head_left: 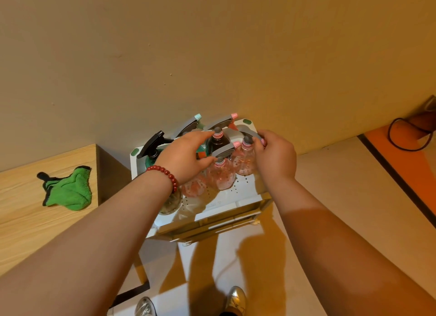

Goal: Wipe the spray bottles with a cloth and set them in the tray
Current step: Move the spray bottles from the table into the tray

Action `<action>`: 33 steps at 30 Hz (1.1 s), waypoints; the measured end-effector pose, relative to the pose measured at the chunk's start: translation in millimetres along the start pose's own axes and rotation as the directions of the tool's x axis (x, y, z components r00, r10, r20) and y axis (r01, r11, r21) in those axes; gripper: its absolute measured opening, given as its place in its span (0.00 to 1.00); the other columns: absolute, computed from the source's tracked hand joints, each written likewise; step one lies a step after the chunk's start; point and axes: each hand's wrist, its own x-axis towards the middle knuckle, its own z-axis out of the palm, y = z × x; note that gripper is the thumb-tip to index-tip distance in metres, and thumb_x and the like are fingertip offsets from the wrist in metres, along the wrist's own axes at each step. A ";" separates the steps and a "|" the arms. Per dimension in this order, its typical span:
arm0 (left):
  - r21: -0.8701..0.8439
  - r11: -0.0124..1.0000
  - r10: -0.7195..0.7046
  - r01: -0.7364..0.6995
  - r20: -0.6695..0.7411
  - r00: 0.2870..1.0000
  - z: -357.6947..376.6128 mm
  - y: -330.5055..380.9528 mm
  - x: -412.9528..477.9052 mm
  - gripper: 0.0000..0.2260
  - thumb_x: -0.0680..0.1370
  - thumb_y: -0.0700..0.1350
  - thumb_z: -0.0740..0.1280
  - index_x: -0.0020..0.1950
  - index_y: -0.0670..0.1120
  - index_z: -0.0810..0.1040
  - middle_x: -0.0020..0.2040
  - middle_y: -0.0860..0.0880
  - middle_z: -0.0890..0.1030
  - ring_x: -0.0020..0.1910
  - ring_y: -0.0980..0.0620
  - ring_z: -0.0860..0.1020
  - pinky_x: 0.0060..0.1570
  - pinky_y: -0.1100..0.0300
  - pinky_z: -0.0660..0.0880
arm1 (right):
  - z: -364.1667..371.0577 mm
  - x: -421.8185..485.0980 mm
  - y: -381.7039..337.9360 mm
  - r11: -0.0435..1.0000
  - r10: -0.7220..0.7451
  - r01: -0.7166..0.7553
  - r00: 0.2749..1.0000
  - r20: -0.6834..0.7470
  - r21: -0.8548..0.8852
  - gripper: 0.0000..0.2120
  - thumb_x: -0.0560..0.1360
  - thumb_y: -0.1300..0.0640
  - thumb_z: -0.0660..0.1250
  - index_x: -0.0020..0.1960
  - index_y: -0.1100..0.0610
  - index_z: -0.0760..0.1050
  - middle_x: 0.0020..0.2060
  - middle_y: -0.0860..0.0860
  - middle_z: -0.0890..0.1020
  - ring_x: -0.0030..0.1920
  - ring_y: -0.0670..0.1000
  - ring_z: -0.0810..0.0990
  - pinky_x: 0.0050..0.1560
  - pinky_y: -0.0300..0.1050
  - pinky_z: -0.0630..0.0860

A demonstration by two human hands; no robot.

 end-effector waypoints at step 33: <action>0.168 0.986 0.043 -0.020 -0.133 0.990 -0.5 -3.4 -20.7 0.17 0.80 0.48 0.63 0.67 0.44 0.75 0.67 0.44 0.75 0.64 0.44 0.73 0.63 0.47 0.71 | 17.5 -51.3 -31.9 0.942 -0.336 0.336 0.941 -0.025 -0.025 0.18 0.75 0.51 0.61 0.62 0.55 0.78 0.61 0.53 0.80 0.64 0.56 0.75 0.67 0.58 0.66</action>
